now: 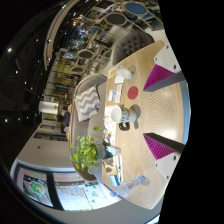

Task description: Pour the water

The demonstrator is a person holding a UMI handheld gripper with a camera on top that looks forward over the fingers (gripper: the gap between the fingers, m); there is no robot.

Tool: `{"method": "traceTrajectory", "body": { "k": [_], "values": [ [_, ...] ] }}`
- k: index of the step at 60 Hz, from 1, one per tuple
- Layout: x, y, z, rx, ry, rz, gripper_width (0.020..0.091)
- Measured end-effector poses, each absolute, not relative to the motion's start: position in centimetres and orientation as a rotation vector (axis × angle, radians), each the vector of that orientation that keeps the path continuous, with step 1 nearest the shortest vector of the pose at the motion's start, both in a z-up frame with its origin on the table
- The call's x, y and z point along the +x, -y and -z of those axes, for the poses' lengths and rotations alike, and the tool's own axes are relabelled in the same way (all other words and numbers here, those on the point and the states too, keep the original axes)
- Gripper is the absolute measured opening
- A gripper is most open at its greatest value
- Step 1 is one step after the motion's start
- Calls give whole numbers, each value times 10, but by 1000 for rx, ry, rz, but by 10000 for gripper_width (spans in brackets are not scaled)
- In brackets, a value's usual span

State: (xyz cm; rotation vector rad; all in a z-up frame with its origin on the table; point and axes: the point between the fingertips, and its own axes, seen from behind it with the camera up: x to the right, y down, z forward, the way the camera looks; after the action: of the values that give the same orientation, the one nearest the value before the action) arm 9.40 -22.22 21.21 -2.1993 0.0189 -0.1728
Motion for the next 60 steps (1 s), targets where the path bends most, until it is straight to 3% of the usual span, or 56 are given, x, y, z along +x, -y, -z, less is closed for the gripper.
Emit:
{"method": "traceTrajectory", "body": {
  "k": [20,39,60],
  "values": [
    [31,246,-179,-2258,8,191,856],
    [-134,273,-137,-2276,96,63,856],
    [-262,161,-109,-2112,89,-54,858]
  ]
}}
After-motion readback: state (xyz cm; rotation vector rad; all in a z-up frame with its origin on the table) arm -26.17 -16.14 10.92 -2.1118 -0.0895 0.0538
